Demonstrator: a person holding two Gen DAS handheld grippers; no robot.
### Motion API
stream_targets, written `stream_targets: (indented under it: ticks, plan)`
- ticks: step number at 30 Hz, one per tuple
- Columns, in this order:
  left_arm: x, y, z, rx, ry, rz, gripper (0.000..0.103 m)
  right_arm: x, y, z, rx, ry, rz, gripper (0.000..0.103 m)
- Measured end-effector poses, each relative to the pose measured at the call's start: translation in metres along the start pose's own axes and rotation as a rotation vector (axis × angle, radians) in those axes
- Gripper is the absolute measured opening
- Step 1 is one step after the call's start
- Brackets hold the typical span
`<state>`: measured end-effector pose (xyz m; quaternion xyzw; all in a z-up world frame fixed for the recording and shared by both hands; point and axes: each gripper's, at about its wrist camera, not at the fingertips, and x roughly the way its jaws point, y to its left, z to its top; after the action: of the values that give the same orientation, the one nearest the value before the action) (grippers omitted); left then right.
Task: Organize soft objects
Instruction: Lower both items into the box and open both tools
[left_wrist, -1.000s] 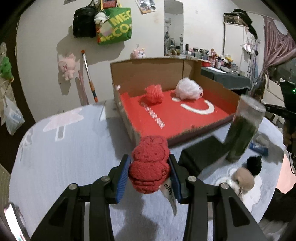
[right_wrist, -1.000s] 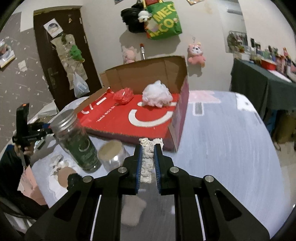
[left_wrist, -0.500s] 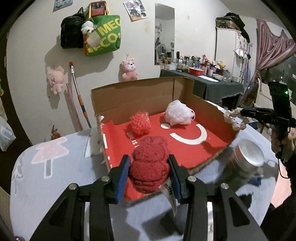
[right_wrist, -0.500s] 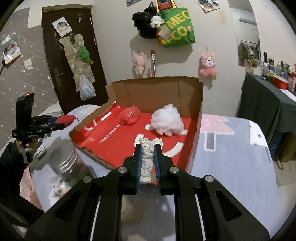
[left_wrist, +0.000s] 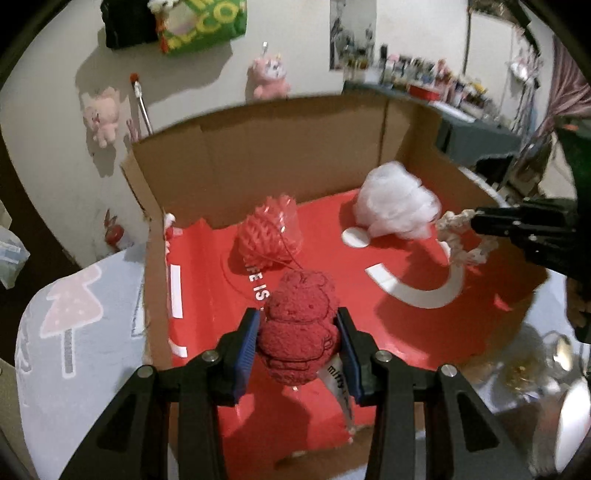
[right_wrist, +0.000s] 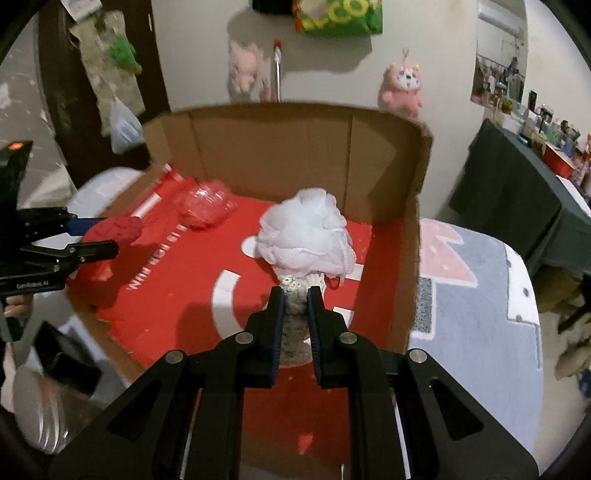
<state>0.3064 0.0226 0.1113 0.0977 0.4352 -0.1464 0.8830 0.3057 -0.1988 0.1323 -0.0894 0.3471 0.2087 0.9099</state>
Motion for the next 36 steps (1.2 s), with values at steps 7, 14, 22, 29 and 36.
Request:
stream_targets:
  ticks: [7, 14, 22, 29, 36]
  plan:
    - [0.033, 0.002, 0.007, 0.000, 0.102, 0.057, 0.044, 0.039, 0.001, 0.011, -0.015, 0.136, -0.075, 0.013]
    - [0.047, 0.013, 0.003, -0.017, 0.154, 0.104, 0.044, 0.053, 0.004, 0.009, -0.067, 0.183, -0.150, 0.013]
    - [0.049, 0.012, 0.001, -0.011, 0.166, 0.116, 0.045, 0.059, 0.009, 0.007, -0.123, 0.204, -0.202, 0.015]
    - [0.059, 0.009, 0.002, -0.009, 0.173, 0.120, 0.046, 0.061, 0.013, 0.003, -0.149, 0.206, -0.217, 0.018]
    - [0.050, 0.009, 0.000, -0.028, 0.134, 0.108, 0.055, 0.057, 0.013, 0.004, -0.152, 0.194, -0.207, 0.019]
